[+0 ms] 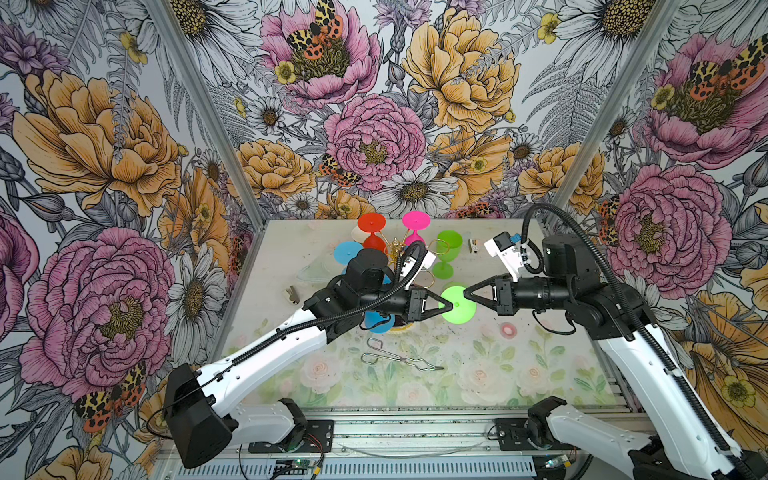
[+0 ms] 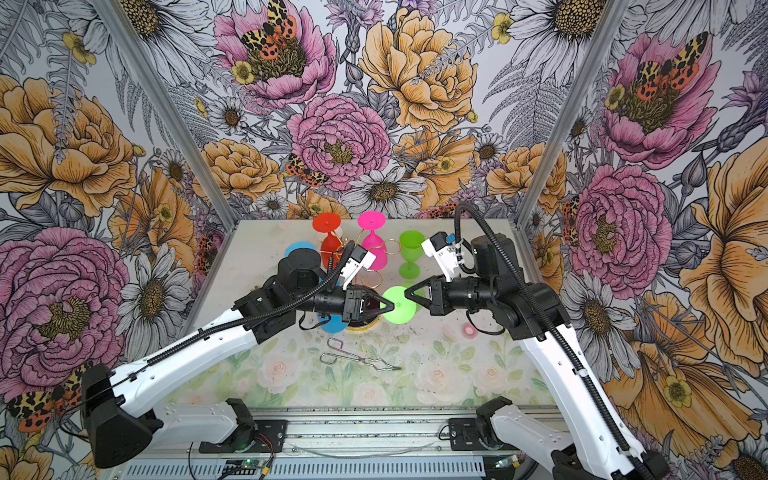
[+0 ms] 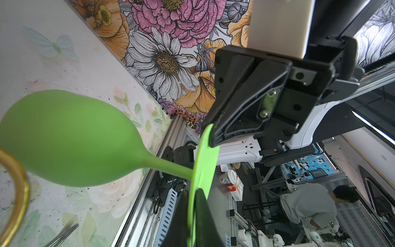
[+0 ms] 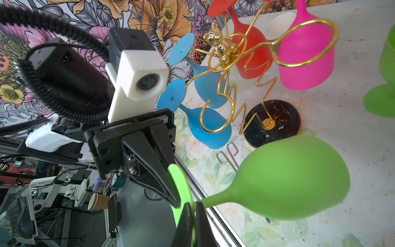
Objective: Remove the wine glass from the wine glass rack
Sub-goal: 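Grasp the green glass stem with the left gripper beside the right gripper, then open and withdraw the right gripper while the left gripper holds the glass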
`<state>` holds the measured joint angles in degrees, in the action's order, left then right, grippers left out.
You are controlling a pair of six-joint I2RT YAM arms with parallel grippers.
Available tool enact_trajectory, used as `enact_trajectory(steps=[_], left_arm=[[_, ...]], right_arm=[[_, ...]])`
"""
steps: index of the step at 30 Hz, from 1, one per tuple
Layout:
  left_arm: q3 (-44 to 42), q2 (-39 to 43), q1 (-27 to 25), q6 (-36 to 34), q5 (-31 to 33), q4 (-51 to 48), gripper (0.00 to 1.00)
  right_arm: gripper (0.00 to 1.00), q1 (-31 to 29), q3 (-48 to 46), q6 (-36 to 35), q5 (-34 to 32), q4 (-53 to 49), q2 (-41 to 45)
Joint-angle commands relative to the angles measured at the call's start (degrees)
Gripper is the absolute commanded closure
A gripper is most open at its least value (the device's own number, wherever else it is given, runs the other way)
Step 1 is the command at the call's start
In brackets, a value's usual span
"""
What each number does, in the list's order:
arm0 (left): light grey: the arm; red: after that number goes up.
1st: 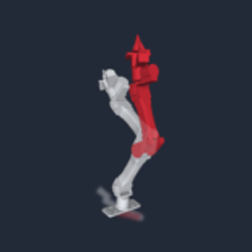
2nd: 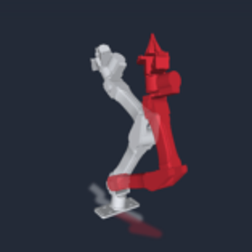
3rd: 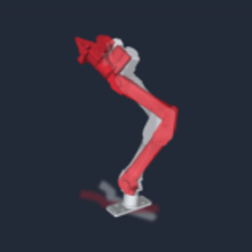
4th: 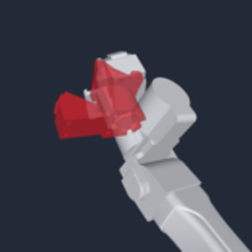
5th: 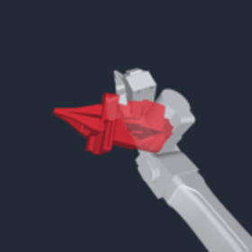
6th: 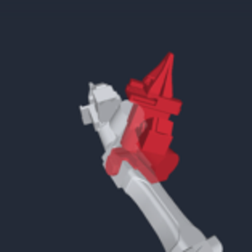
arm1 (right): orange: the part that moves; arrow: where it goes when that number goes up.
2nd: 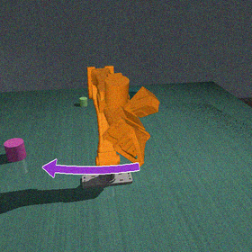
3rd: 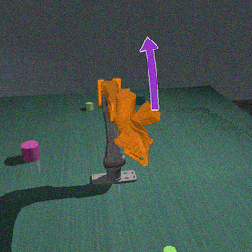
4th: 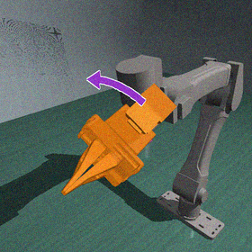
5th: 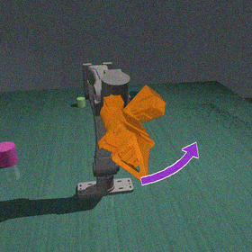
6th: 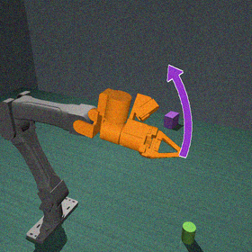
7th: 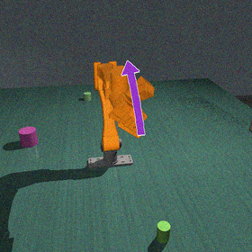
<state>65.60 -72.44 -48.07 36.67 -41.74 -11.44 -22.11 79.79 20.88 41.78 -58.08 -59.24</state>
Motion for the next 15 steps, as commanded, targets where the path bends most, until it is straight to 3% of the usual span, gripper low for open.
enact_trajectory(steps=[1, 15], left_arm=[[-0.4, -1.0, 0.1, -0.5, -1.8, 2.3, 0.93], [0.0, -1.7, 0.2, -0.1, -2.4, 2.5, 0.96]], right_arm=[[0.92, -0.1, 1.5, 0.4, -2.3, 1.0, 0.4], [0.69, 0.7, 2.2, -0.1, -1.7, 0.9, 1.9]])
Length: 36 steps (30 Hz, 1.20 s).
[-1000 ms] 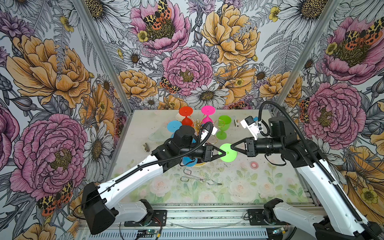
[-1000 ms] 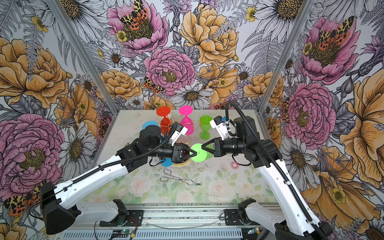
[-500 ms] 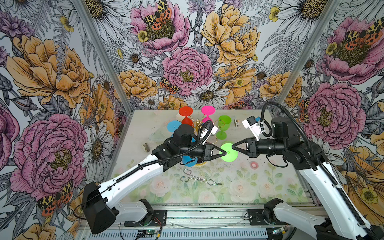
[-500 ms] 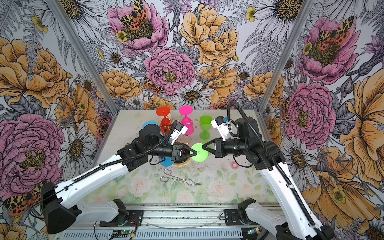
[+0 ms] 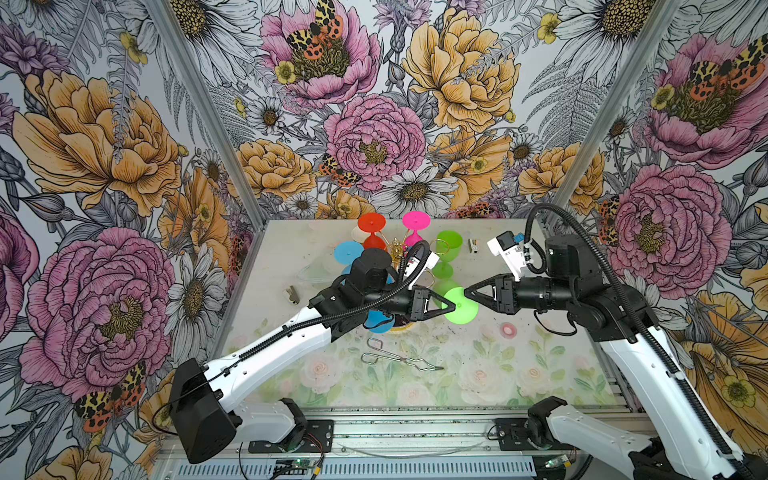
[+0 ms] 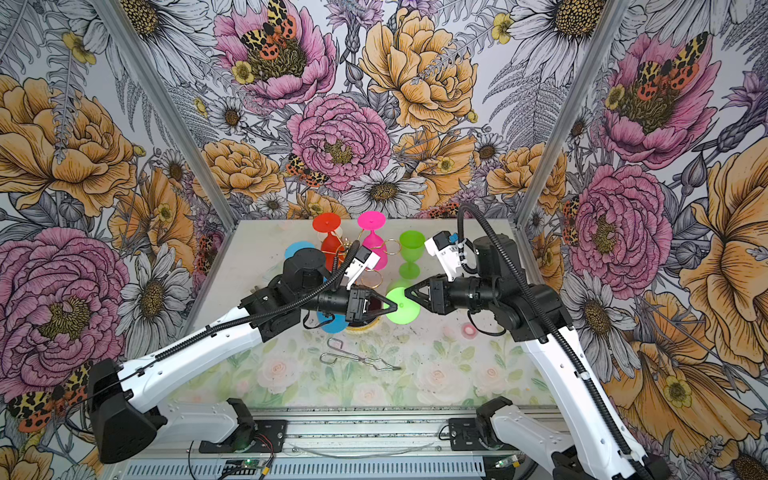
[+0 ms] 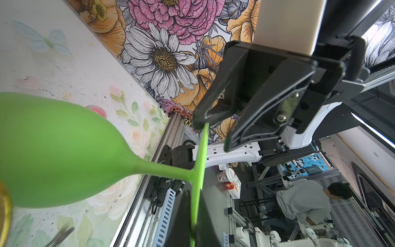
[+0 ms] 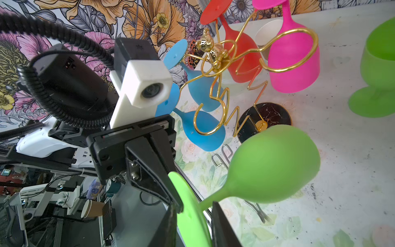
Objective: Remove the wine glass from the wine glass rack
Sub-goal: 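Open and withdraw the right gripper while the left gripper holds the glass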
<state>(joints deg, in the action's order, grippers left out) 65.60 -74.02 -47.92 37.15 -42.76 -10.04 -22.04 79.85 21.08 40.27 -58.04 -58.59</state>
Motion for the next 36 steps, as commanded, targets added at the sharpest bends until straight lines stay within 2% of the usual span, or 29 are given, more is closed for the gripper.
enact_trajectory(steps=[1, 8, 12, 17, 22, 24, 31, 36], left_arm=[[0.1, -0.2, 0.1, -0.6, -1.4, 1.1, 0.97], [0.6, -0.6, -0.2, -1.0, -1.9, 0.6, 1.0], [1.8, -0.5, -1.3, -3.7, -0.4, -2.3, 1.0], [3.5, 0.1, -4.0, -9.2, 4.5, -7.8, 1.0], [3.2, 2.6, -7.2, -16.6, 11.1, -10.8, 1.0], [3.1, 3.6, -8.0, -20.0, 13.1, -12.0, 1.0], [0.0, 6.2, -10.1, -32.7, 16.2, -12.0, 1.0], [-2.5, 6.7, -11.0, -41.8, 14.9, -12.2, 1.0]], right_arm=[[0.68, 0.8, 2.4, -0.3, -0.3, 0.8, 1.4], [0.53, 3.0, 3.3, 0.6, -2.6, 0.8, 1.7], [0.51, 6.8, 3.0, 2.1, -3.4, 0.8, 1.5], [0.48, 11.5, 1.8, 4.0, -6.3, 0.8, 0.9], [0.46, 14.6, -0.2, 6.5, -6.7, 0.8, -1.4], [0.41, 15.1, -0.9, 7.2, -7.9, 0.8, -2.1], [0.37, 15.9, -3.0, 8.0, -10.1, 0.9, -4.9], [0.37, 16.0, -2.9, 8.4, -10.9, 1.0, -6.3]])
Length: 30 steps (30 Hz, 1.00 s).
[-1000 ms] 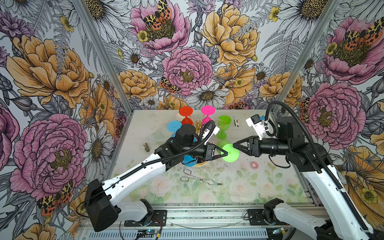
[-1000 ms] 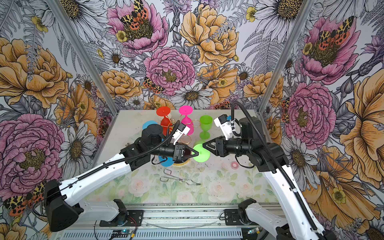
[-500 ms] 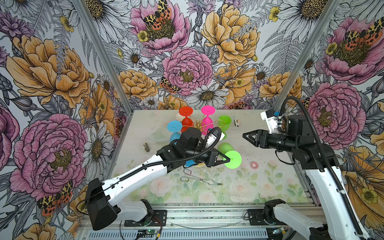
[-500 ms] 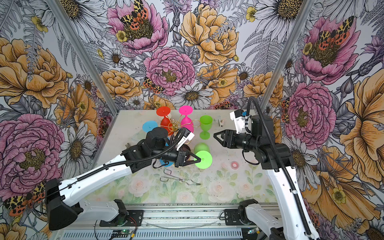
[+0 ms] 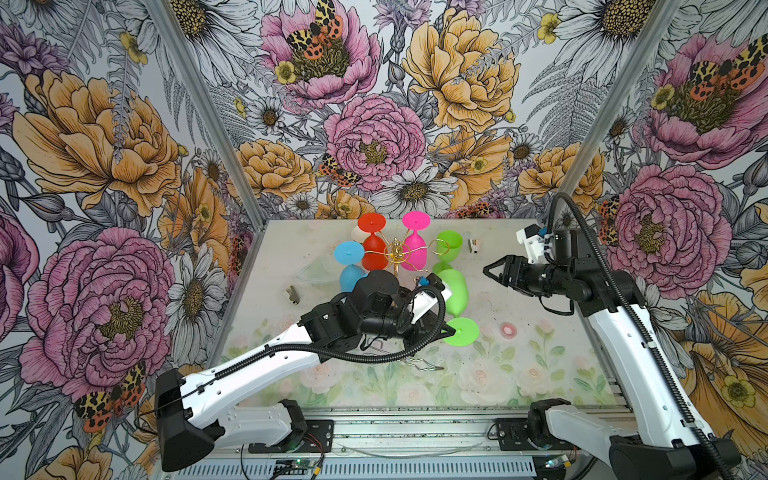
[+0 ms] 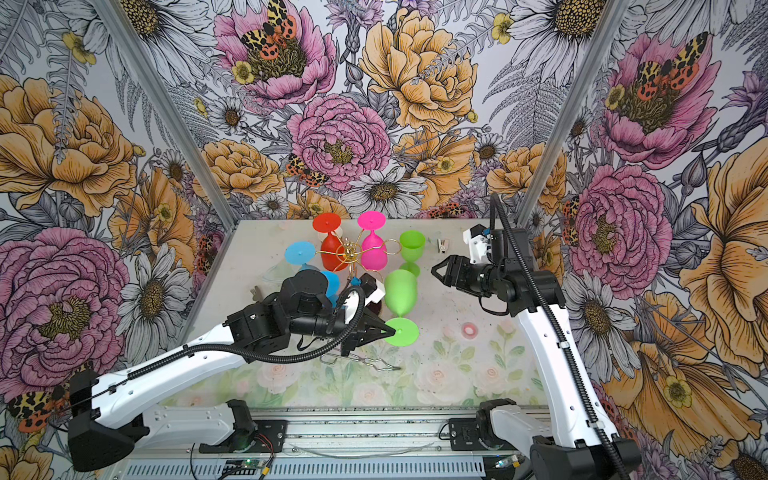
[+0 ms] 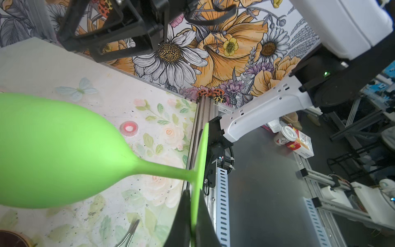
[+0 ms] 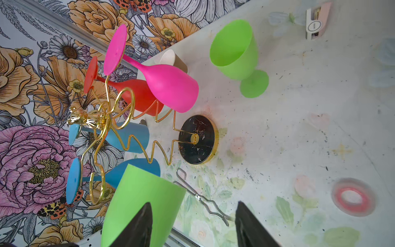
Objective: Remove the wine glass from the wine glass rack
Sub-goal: 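Open and withdraw the right gripper while the left gripper holds the glass, then carry the glass toward the robot with the left gripper while the right reaches over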
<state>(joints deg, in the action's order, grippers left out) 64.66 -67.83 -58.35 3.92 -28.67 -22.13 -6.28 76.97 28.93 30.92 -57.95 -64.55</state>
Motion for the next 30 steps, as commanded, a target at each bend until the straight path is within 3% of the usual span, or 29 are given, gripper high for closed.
enact_trajectory(steps=[1, 6, 11, 17, 30], left_arm=[[-1.7, 0.4, -0.8, -10.3, 0.4, -0.2, 1.0], [-2.1, 0.2, -2.5, -19.7, 0.9, -2.0, 1.0], [-1.9, 0.5, -4.3, -28.6, 5.6, -4.6, 1.0], [-3.5, 1.9, -8.7, -41.0, 20.6, -5.2, 1.0], [-13.3, 5.9, -13.6, -61.7, 42.3, 1.7, 1.0]], right_arm=[[0.37, 0.2, 0.0, 0.8, -1.6, 0.9, -0.5], [0.37, 0.3, -0.1, 1.2, -2.1, 0.9, -1.0], [0.37, 0.3, -0.1, 1.5, -1.4, 1.5, -1.9], [0.37, 0.3, 2.0, 1.2, 0.9, 1.7, -3.5], [0.38, 0.3, 7.0, 3.5, 5.3, 1.7, -6.4]])
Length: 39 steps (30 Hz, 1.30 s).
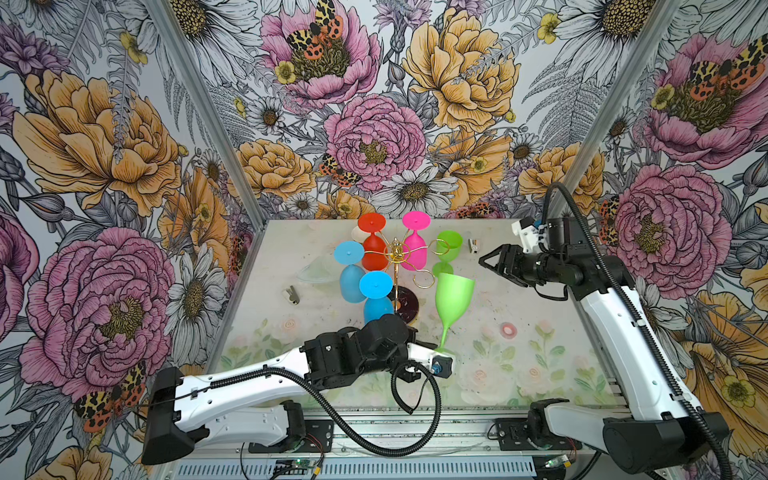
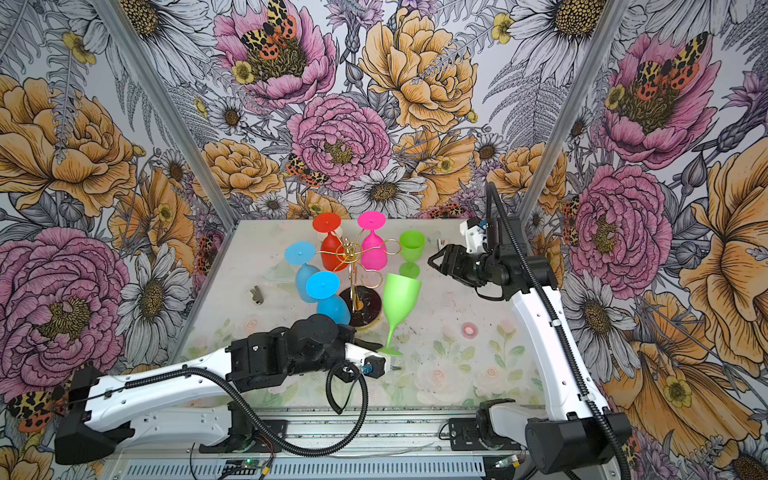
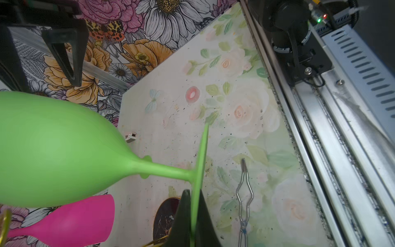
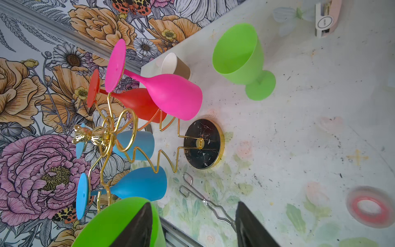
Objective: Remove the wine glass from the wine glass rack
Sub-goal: 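Carry the glass toward the robot with the left gripper while the right reaches over, then grasp the green glass bowl with the right gripper and open the left gripper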
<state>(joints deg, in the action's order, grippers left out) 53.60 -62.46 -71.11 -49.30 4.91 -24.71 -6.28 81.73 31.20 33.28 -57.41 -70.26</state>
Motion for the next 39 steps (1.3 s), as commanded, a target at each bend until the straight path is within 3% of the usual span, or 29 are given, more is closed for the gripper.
enact_trajectory(steps=[1, 15, 39], left_arm=[[-3.0, 0.5, -1.1, -10.1, 9.9, 5.2, 1.0], [-12.9, 0.5, -1.7, -26.3, 20.6, 23.0, 1.0], [-16.9, -1.8, -2.0, -36.5, 25.7, 30.5, 1.0]], right_arm=[[0.38, 0.3, 2.4, 1.5, 3.5, 1.1, -0.8], [0.46, -3.2, 0.9, 4.0, 9.2, -0.4, 0.1], [0.76, -7.9, -0.2, 0.0, 7.1, -6.3, -0.4]])
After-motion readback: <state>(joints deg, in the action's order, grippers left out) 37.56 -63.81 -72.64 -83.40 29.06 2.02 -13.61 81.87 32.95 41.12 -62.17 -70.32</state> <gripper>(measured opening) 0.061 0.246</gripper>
